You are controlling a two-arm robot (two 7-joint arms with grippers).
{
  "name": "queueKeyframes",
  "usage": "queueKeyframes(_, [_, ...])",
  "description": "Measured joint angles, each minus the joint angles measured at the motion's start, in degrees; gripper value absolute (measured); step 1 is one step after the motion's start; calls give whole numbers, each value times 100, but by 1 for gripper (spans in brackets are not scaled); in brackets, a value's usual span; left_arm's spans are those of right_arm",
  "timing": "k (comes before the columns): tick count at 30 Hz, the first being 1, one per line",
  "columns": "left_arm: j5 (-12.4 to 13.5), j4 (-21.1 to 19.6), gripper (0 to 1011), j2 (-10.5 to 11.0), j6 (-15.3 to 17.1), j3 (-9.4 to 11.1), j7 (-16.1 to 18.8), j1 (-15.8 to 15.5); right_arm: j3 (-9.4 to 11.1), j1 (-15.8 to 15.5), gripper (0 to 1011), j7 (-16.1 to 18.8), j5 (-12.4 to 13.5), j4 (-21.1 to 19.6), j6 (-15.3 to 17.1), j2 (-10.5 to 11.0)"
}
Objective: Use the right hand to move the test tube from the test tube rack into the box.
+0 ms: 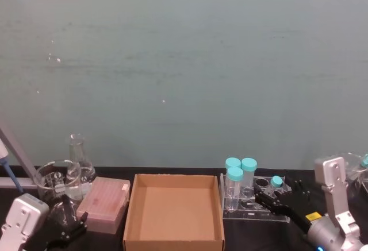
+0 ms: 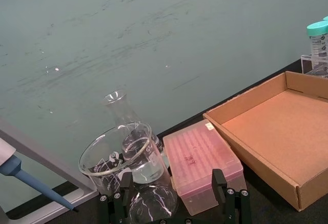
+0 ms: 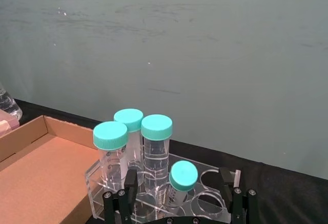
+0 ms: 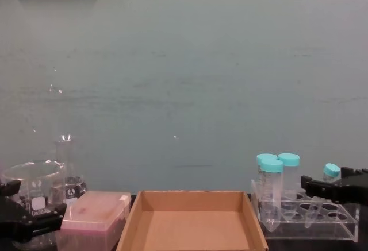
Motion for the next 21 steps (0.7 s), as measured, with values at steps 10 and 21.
queueKeyframes(10, [0,0,1000,0,0,0,0,0,34,153,1002,114,-150,285,1,-145])
queueKeyframes(21, [0,0,1000,0,0,0,0,0,136,234,1000,170,-295,465,-171,-271])
